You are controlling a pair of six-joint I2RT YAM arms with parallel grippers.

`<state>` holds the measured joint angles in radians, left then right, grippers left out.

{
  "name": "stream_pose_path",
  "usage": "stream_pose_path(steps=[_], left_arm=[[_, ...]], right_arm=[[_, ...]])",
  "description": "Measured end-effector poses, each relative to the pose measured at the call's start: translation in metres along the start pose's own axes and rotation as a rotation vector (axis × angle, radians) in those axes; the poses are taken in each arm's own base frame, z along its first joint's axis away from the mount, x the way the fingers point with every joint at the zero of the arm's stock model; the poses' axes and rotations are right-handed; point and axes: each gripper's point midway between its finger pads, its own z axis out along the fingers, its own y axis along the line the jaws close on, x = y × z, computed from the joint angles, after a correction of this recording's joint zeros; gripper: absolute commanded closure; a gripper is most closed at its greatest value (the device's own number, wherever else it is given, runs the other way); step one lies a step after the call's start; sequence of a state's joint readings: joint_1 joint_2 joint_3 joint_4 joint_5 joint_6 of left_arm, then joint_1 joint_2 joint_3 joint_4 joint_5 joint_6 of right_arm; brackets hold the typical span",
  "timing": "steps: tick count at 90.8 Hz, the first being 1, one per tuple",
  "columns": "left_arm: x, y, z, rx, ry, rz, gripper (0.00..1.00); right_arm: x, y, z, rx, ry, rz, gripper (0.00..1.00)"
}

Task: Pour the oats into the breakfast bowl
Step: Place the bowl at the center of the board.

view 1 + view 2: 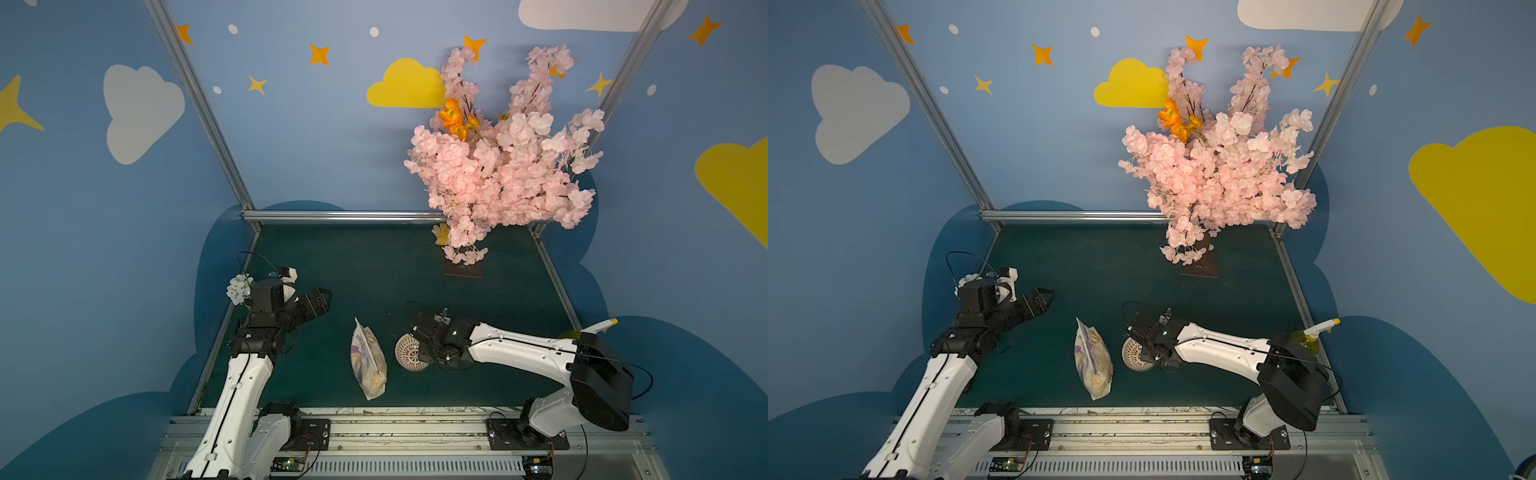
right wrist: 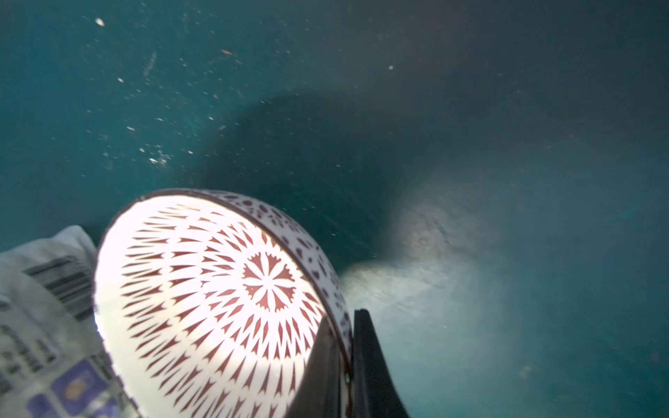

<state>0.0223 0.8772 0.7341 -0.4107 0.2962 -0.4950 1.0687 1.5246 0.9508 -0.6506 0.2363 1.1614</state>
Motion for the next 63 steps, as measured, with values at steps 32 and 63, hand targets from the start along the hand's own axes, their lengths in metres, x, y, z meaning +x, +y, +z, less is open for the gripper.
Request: stream_pose_path(steps=[32,63], left_arm=[[0.001,0.002,0.001,-0.009,0.000,-0.001,0.08],[-0.001,0.005,0.000,-0.026,-0.010,-0.001,0.08]], right_arm=[[-0.001,-0.008,-0.025,-0.049,-0.034,-0.039,0.20],[-0.009,0.057,-0.173,-0.370,-0.244,-0.300,0.14]])
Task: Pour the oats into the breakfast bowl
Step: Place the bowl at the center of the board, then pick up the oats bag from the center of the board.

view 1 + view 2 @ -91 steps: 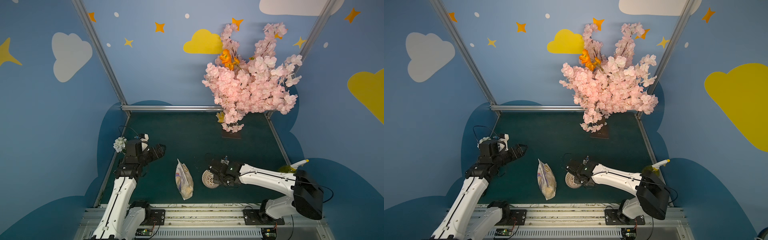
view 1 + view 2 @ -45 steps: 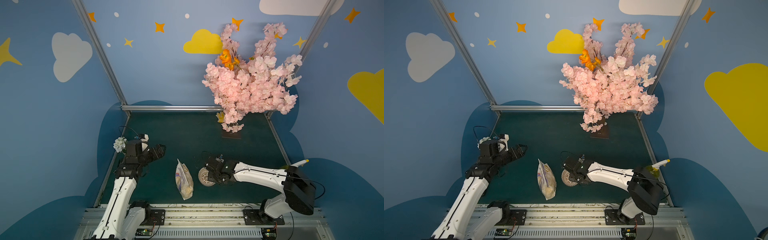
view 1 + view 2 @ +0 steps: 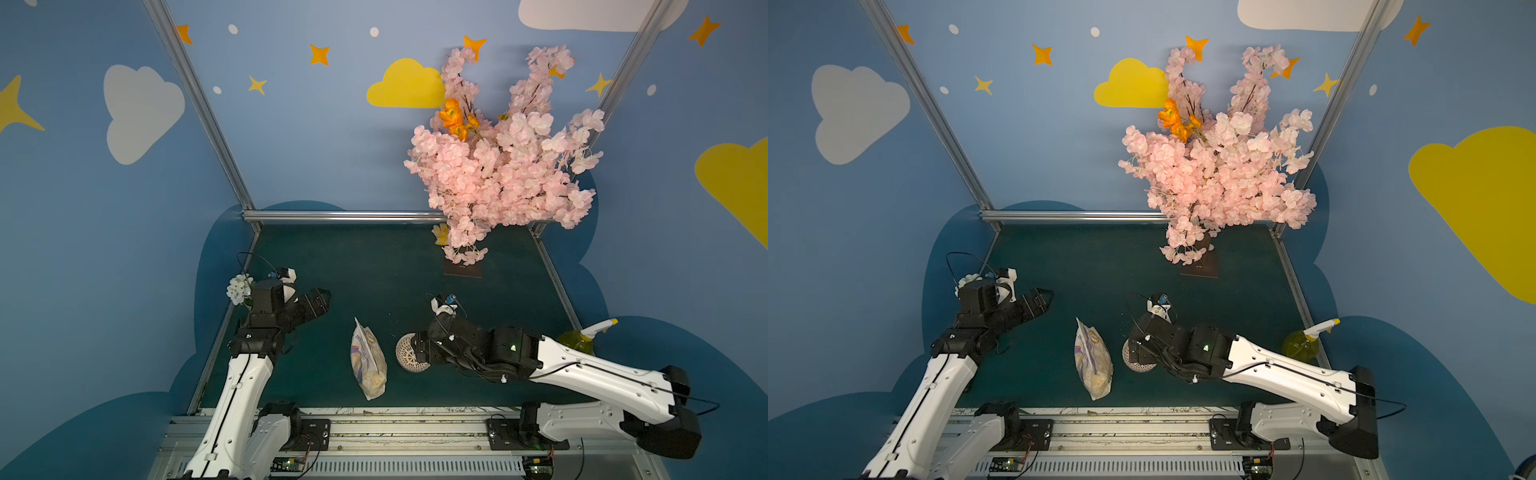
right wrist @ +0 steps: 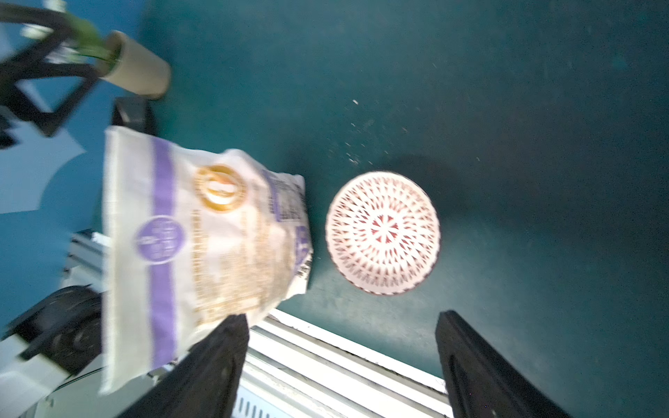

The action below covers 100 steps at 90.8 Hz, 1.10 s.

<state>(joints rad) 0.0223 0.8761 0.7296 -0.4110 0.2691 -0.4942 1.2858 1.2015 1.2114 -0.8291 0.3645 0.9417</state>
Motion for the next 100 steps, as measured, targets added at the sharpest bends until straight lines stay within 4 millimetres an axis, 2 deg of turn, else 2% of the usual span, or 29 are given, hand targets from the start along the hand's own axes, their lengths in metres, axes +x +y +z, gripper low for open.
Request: stream_pose_path(steps=[7,16,26,33,39,48,57,62,83,100], left_arm=[[-0.001,0.000,-0.001,-0.002,-0.004,0.001,0.08],[-0.001,0.000,-0.002,-0.004,-0.009,0.003,0.07],[-0.003,0.002,-0.003,-0.017,-0.022,0.008,0.07],[-0.004,0.004,-0.003,-0.028,-0.027,0.013,0.07],[-0.004,0.005,-0.004,-0.036,-0.030,0.016,0.07],[-0.005,0.007,-0.005,-0.048,-0.037,0.020,0.07],[-0.006,0.008,-0.005,-0.052,-0.043,0.022,0.07],[-0.007,0.008,-0.006,-0.054,-0.046,0.022,0.07],[-0.008,0.013,-0.007,-0.080,-0.055,0.027,0.08],[-0.014,0.017,-0.019,-0.119,-0.110,0.051,0.06]], right_arm=[[-0.013,0.029,-0.011,-0.039,-0.024,-0.067,0.14],[-0.021,0.063,-0.007,-0.051,-0.020,-0.159,0.14],[-0.017,0.098,0.018,-0.027,0.021,-0.268,0.14],[-0.011,0.112,0.039,0.004,0.060,-0.328,0.15],[-0.003,0.117,0.056,0.040,0.100,-0.374,0.20],[0.008,0.118,0.075,0.103,0.158,-0.422,0.41],[0.018,0.116,0.087,0.152,0.206,-0.461,0.86],[0.023,0.115,0.090,0.172,0.226,-0.481,1.00],[0.031,0.121,0.084,0.171,0.252,-0.528,1.00],[0.019,0.122,0.069,0.136,0.226,-0.520,1.00]])
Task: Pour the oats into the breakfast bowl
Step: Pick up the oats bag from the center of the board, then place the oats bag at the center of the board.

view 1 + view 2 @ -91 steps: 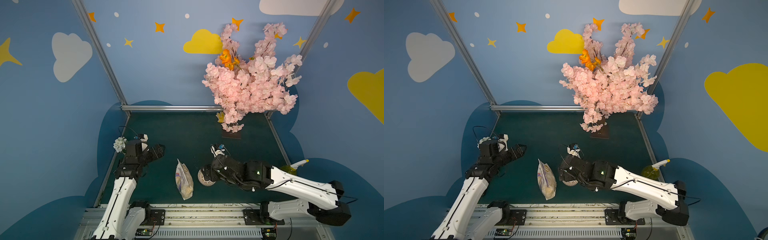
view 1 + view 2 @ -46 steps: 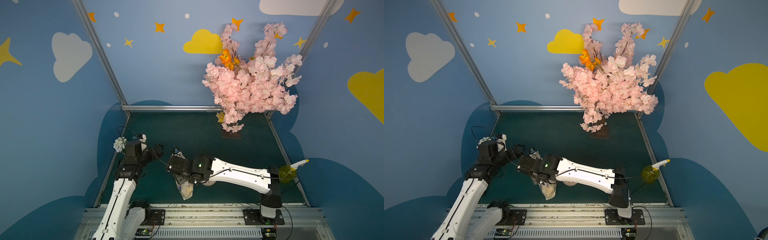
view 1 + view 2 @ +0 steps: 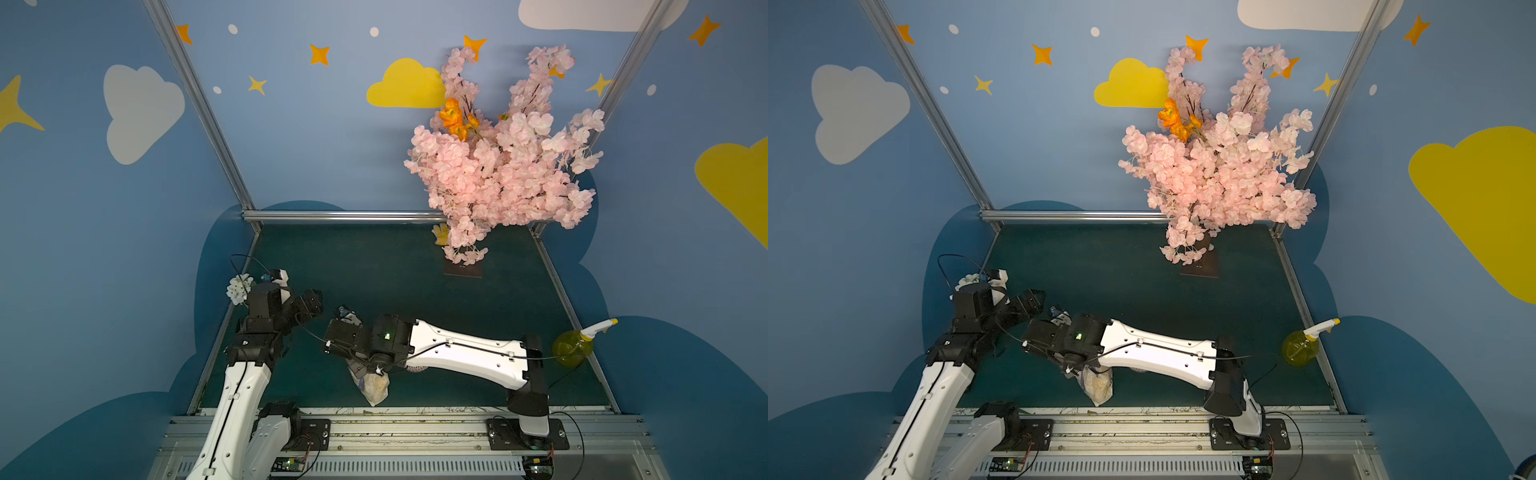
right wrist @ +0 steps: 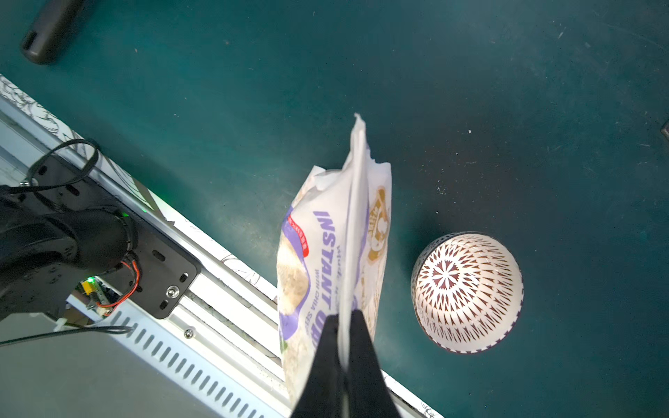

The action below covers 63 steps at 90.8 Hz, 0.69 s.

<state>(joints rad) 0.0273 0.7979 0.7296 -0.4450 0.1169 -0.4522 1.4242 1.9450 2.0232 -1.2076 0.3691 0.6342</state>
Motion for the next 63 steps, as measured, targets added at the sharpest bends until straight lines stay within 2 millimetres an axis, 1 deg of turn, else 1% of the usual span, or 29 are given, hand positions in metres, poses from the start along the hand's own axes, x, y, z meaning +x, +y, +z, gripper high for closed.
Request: stream_pose_path(steps=[7,16,25,33,41,47,54,63], left_arm=[[-0.006,0.000,-0.007,-0.007,-0.039,0.011,0.06],[-0.012,0.001,-0.014,-0.018,-0.077,0.027,0.06],[-0.013,0.001,-0.016,-0.018,-0.083,0.045,0.06],[-0.011,0.000,-0.015,-0.010,-0.075,0.055,0.06],[-0.010,-0.003,-0.014,0.003,-0.064,0.065,0.06],[-0.009,-0.004,-0.014,0.011,-0.061,0.069,0.06],[-0.008,-0.008,-0.015,0.030,-0.053,0.074,0.07],[-0.007,-0.017,-0.013,0.067,-0.020,0.068,0.08]], right_arm=[[-0.009,-0.012,-0.020,-0.026,-0.056,0.027,1.00],[-0.022,-0.044,-0.058,-0.061,-0.192,0.070,1.00],[-0.034,-0.094,-0.103,-0.068,-0.344,0.153,1.00],[-0.039,-0.152,-0.136,-0.024,-0.457,0.255,1.00],[-0.030,-0.204,-0.161,0.049,-0.532,0.346,1.00],[-0.019,-0.231,-0.170,0.105,-0.554,0.384,1.00],[-0.004,-0.257,-0.174,0.180,-0.553,0.418,1.00],[0.025,-0.286,-0.169,0.280,-0.503,0.443,1.00]])
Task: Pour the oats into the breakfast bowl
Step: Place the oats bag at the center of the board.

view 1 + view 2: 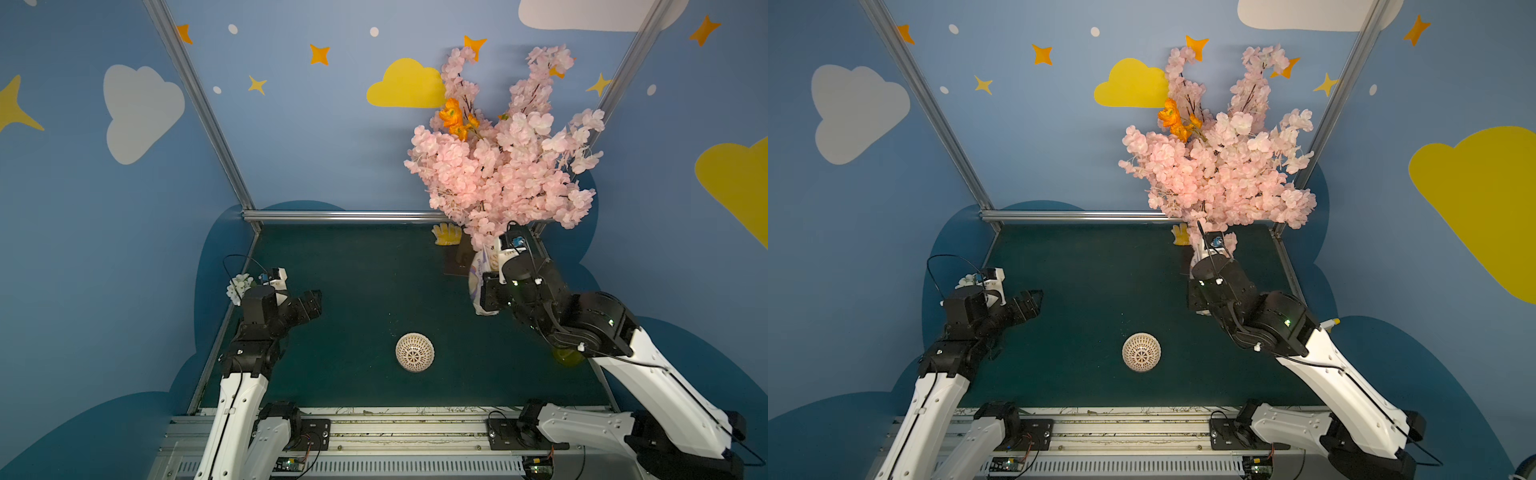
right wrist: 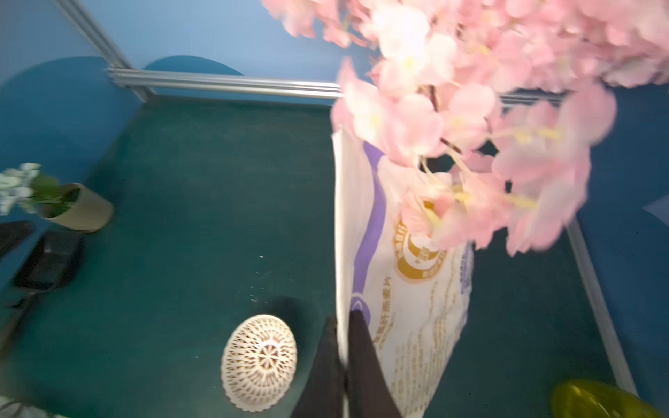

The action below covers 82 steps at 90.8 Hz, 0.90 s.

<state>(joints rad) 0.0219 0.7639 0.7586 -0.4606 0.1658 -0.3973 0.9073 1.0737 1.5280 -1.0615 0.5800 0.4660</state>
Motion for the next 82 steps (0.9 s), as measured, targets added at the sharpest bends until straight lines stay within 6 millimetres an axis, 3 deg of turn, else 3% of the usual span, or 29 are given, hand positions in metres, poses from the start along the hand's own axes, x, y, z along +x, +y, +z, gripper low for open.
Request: stream_pose_path(steps=[7,15,29,41,60,82], left_arm=[[0.003,-0.013,0.005,0.036,0.030,-0.008,0.08],[0.019,-0.042,0.011,0.100,0.091,0.031,0.08],[0.045,-0.093,0.016,0.185,0.171,0.112,0.12],[0.065,-0.118,0.023,0.214,0.225,0.118,0.13],[0.100,-0.155,0.019,0.278,0.297,0.124,0.18],[0.133,-0.193,0.014,0.345,0.339,0.118,0.27]], right_arm=[[0.016,-0.025,0.002,0.064,0.032,0.006,1.00],[0.039,-0.050,0.004,0.116,0.082,0.033,1.00],[0.084,-0.068,0.014,0.128,0.196,0.081,1.00],[0.118,-0.068,0.025,0.098,0.283,0.118,1.00],[0.150,-0.054,0.038,0.017,0.353,0.184,1.00],[0.162,-0.037,0.046,-0.065,0.393,0.264,1.00]])
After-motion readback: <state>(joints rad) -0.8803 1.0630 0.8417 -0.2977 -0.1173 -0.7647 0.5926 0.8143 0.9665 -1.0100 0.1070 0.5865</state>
